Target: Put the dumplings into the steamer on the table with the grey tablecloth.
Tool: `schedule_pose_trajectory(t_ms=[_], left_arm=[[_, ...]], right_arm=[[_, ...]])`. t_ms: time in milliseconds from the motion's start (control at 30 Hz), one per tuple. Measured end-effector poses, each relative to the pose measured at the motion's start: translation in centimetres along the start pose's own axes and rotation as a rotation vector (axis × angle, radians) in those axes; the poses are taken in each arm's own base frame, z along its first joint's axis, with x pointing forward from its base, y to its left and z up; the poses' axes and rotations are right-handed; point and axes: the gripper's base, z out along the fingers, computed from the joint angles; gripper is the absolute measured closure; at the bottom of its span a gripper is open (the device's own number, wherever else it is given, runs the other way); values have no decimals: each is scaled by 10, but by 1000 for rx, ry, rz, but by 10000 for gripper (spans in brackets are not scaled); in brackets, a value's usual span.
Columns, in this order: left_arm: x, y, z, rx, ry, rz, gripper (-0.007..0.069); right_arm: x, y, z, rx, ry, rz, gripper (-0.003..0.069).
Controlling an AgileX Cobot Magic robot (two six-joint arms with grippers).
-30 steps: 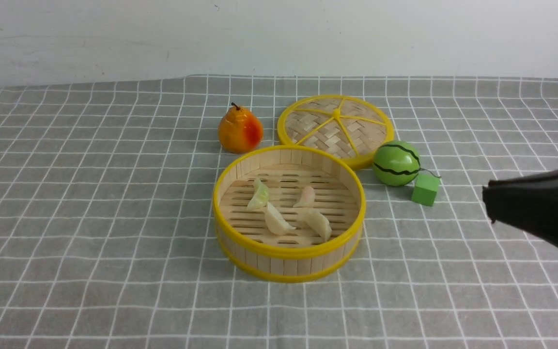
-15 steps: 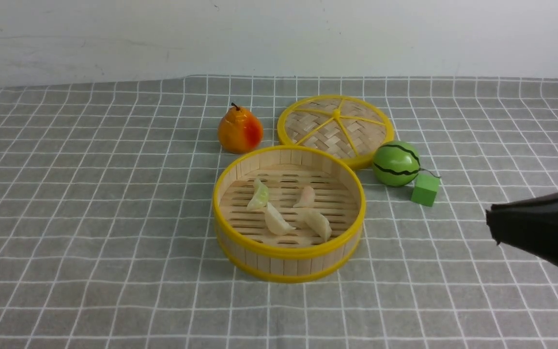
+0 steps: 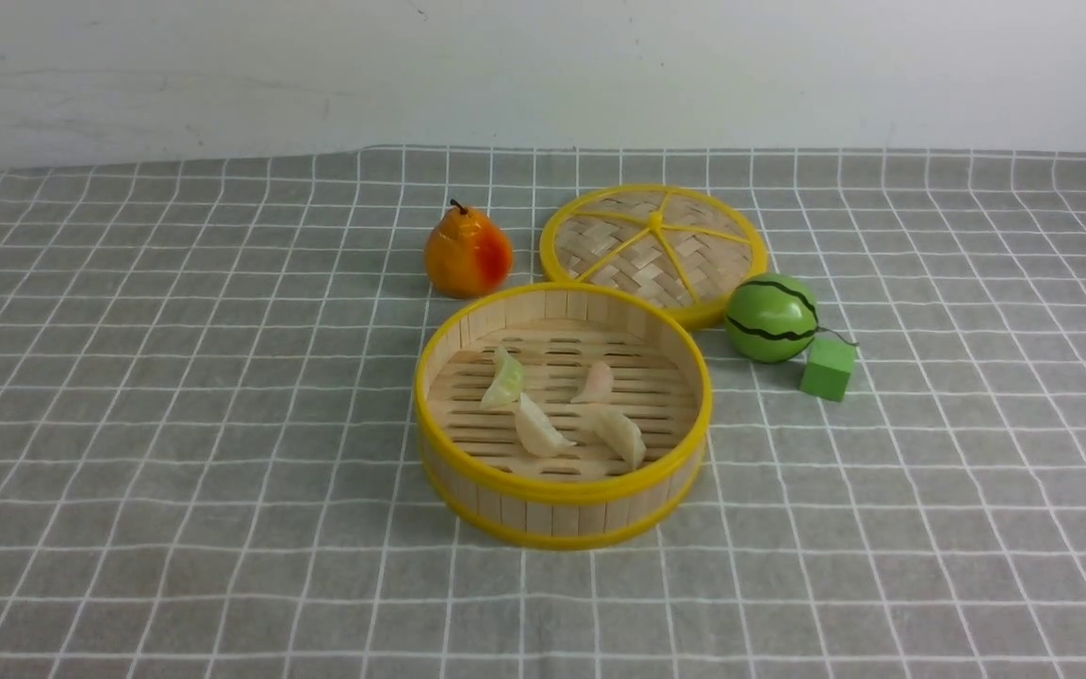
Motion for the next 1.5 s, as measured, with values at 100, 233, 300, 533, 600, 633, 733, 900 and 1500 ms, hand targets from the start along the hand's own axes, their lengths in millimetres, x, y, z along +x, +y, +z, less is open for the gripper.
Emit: schedule_pose_trajectory(t_ms=[100,233,300,533,600,633,733,900,1500], left_arm=[[0,0,0,0,0,0,480],[0,0,0,0,1,0,478],[0,0,0,0,1,0,478],[0,0,0,0,1,0,473],[0,0,0,0,2,0,471],[0,0,0,0,2,0,470],[0,0,0,0,2,0,468],[0,0,0,0,2,0,461],[0,0,0,0,2,0,439]], right_arm=[[27,-7,-1,62,-39,18,679],[58,-11,3,84,-63,2,679],[72,-12,5,84,-62,1,679],[85,-13,9,69,-47,16,679],[85,-12,9,61,-47,13,679],[85,-12,9,60,-47,13,679],[86,-12,9,63,-40,-2,679],[87,-13,9,66,-12,4,678],[87,-11,9,53,-5,38,667]])
